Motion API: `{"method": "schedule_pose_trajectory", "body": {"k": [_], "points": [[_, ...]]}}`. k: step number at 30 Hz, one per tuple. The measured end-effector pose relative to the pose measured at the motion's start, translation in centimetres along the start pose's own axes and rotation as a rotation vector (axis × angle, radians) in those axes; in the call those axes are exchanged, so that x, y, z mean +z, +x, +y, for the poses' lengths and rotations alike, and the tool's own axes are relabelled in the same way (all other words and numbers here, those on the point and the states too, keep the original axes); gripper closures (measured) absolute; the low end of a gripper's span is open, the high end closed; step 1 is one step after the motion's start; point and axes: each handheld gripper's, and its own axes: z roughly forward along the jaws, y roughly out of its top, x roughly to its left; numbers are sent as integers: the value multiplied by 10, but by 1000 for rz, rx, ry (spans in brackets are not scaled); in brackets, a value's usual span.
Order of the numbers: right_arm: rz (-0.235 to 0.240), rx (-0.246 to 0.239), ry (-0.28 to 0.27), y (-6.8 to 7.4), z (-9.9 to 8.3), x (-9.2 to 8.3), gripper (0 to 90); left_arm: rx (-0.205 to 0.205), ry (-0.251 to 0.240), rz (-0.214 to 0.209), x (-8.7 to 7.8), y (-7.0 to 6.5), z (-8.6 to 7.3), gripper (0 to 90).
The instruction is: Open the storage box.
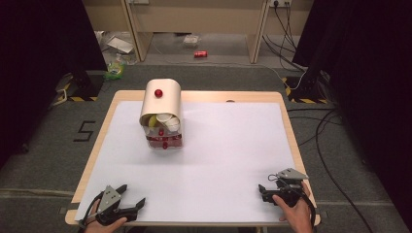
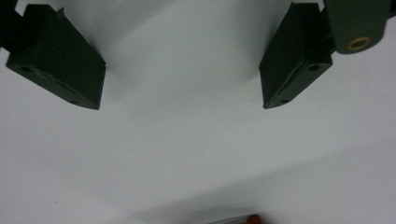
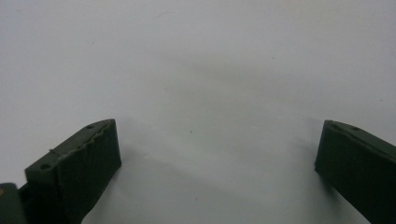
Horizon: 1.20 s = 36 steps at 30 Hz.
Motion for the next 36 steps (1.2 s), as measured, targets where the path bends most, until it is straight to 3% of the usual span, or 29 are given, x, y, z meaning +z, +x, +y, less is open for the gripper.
{"method": "schedule_pose_trajectory", "body": {"k": [13,17,26,36], "points": [[0,-1,-1,0,0,0,4,-14,22,2,0,0,5,153],[0,-1,-1,0,0,0,4,-36,5,-28,0,1,9,162],[0,-2,-2,0,0,0,4,-45,-29,-21,1,5,22,170],[0,-2,-2,0,0,0,4,-24,-35,-27,9,3,35,170]]}}
